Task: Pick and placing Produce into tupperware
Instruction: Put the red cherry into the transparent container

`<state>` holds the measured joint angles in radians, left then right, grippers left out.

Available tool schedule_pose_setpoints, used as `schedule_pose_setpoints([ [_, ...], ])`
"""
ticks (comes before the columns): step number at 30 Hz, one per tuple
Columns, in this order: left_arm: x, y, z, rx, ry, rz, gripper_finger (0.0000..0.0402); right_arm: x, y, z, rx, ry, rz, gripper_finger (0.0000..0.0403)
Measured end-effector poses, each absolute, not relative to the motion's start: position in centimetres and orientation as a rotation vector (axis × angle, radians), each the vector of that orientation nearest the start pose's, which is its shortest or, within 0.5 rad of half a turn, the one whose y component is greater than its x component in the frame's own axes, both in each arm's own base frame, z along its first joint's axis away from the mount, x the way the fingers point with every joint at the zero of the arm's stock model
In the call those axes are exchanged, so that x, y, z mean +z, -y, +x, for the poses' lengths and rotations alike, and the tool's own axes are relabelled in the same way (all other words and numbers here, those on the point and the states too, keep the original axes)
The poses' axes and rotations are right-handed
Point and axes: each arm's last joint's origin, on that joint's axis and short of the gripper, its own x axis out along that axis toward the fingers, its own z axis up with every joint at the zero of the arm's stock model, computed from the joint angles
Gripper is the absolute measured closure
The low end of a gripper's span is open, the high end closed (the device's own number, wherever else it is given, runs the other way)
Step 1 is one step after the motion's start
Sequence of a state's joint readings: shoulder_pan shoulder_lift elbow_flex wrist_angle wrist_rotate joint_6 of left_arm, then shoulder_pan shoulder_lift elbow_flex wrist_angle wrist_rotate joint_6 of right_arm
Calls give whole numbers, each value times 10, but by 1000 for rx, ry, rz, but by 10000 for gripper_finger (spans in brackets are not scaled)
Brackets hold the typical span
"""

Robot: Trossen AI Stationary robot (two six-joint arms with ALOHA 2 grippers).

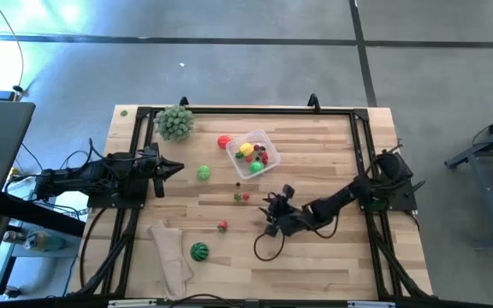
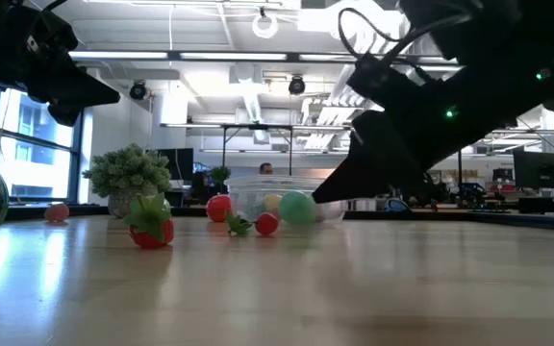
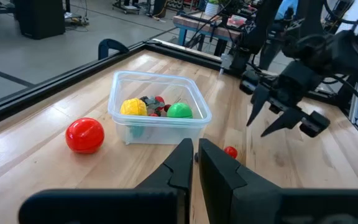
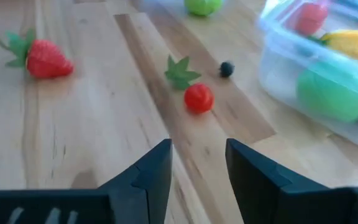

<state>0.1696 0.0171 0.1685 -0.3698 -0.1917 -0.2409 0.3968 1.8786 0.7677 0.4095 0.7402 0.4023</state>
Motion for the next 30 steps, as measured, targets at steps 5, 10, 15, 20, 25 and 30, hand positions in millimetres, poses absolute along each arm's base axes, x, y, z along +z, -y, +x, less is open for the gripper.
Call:
schedule_pose_setpoints([
  [5,183,-19,81,385,-175,-235,385,102,-96,320,-419,-521,68,261],
  [10,184,-19,81,385,-175,-235,385,90,-81,333,-362,-497,84,261],
  [15,184,-19,81,385,-175,-235,385,81,-69,337,-374,-511,97,261],
  [20,183,-19,81,385,-175,-235,385,79,-59,340,-339,-531,148,261],
  [25,184,-19,81,384,-175,-235,385,79,-54,342,-317,-539,165,260],
  [30,183,-19,81,385,-176,-235,385,84,-56,355,-297,-521,129,244],
])
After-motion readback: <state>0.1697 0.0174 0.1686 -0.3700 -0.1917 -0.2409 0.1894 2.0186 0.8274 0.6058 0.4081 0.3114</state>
